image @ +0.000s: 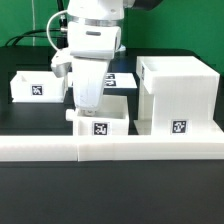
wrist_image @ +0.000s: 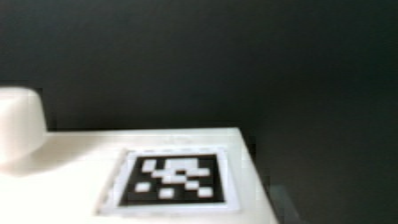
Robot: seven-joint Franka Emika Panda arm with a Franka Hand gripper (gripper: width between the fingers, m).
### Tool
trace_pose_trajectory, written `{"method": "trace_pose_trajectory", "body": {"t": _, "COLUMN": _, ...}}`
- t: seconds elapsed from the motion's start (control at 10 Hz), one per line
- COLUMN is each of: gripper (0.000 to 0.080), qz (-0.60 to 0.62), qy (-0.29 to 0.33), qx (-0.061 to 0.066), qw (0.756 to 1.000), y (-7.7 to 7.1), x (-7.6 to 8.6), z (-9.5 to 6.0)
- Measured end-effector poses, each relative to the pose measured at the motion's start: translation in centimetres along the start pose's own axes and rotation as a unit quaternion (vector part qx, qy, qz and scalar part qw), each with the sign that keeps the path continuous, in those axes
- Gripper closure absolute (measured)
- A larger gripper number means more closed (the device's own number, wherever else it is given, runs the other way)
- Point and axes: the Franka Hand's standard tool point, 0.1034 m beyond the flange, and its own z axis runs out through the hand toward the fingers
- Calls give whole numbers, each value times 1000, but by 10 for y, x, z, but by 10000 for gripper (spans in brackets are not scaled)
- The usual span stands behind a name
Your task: Assemble drawer
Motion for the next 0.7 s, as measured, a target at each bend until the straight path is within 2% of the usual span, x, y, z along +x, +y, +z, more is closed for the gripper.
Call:
{"method": "trace_pose_trajectory", "body": {"t": 0.1, "gripper": 757, "qz": 1, "qy": 1, "qx": -12, "qw": 1000, "y": 1, "x": -1, "z": 1}}
{"method": "trace_pose_trajectory", "body": {"t": 0.5, "gripper": 757, "qz": 1, "qy": 3, "qx": -7, "qw": 1000, "y": -1, "x": 3, "z": 4}}
{"method": "trace_pose_trajectory", "body": {"t": 0.6, "gripper": 757, "qz": 2, "qy": 3, "qx": -10, "qw": 1000, "y": -1, "x": 2, "z": 4}}
{"method": "trace_pose_trajectory", "body": {"t": 0.7, "gripper": 757, "qz": 3, "qy": 4, "qx": -20, "qw": 1000, "y": 0, "x": 2, "z": 5}}
